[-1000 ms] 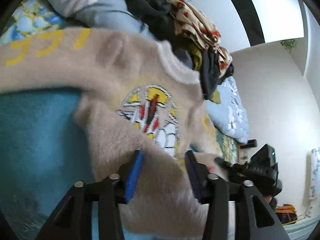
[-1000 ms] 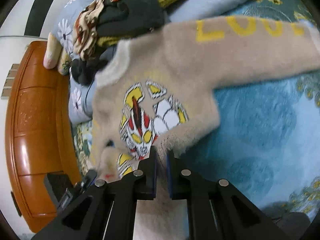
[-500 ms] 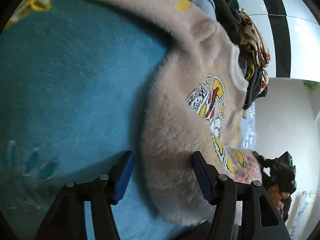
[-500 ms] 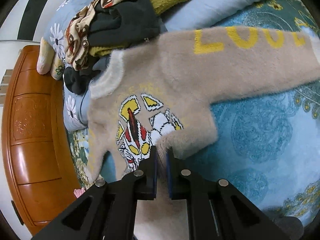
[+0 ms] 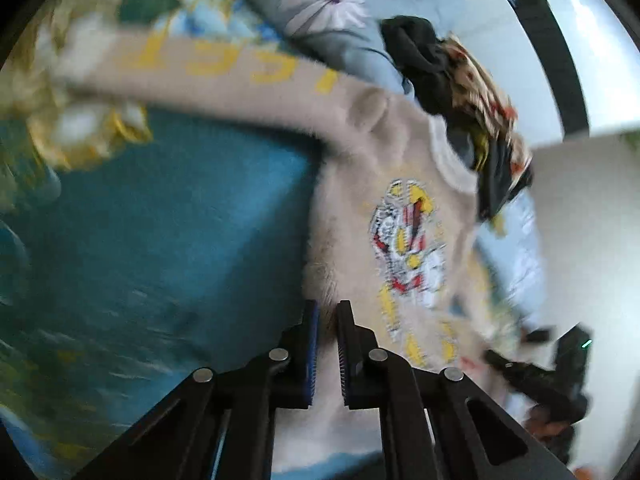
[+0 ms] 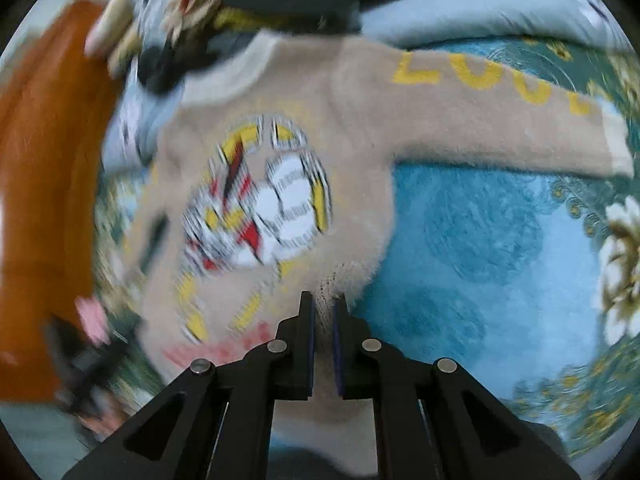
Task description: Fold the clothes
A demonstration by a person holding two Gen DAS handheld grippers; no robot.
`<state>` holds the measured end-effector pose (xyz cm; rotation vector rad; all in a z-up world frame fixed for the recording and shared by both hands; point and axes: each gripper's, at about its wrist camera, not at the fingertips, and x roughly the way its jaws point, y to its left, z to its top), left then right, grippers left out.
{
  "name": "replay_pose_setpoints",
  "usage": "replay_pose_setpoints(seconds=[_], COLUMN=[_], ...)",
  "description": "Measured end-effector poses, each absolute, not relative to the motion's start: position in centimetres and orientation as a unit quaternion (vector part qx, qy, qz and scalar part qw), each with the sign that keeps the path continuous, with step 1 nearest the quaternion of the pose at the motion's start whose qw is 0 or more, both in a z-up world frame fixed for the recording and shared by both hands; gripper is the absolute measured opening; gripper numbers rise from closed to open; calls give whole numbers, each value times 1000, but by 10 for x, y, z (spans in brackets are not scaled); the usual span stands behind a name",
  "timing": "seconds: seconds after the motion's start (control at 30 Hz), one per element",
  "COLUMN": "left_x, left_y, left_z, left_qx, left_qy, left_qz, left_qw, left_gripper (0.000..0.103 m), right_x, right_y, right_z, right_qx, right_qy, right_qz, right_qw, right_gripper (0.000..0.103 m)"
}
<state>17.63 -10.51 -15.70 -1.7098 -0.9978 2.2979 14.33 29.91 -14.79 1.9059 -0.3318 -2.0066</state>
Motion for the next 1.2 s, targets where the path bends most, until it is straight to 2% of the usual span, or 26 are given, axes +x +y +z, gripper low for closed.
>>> replay_pose_setpoints(seconds=[0.07,0.2,0.3,0.4,0.47,0.53,0.6,0.63,0.73,0.8,0.9,1.13,1.2], left_x=[177,187,192,186,179,175,169,169,169,168,165,155,152], left_y=[-103,-114,-122,-129,-137,-144,-156,-162,-177,-184,-189,-182,-178], left_z=[-170,-203,-203,-195,-191,-191,-193,-194,-189,-183,-174,-164,-161], left_qx=[-582,-602,-587,-574,-568,-571,-569,-566,-534,-513,-500,-488,-482], left_qy=[-287,-342,-369,-375,-381,-390,-411,-419,-455,-468,-467,-448,-418], left_qz=[760,721,720,728,729,722,711,706,705,710,717,734,754], left_qw=[36,25,25,19,7,-17,-55,-79,-107,-117,-132,-152,-160], left_gripper=[4,4,3,4,6,19,63,69,70,78,82,82,82], right_x=[150,156,153,141,131,126,126,127,134,132,124,103,100], right_y=[297,300,314,342,376,423,473,498,556,579,603,608,613], right_z=[-171,-198,-193,-175,-162,-159,-169,-177,-207,-221,-234,-259,-258], right_qx=[702,729,719,680,640,598,564,549,516,499,469,454,453], right_qy=[-103,-120,-159,-195,-232,-293,-361,-395,-480,-509,-538,-574,-578], right_qz=[-686,-661,-662,-693,-724,-743,-743,-735,-699,-688,-685,-666,-661], right_qw=[160,136,142,139,109,57,-12,-46,-119,-135,-149,-147,-152], right_gripper=[8,9,12,25,38,41,41,41,41,41,41,41,28])
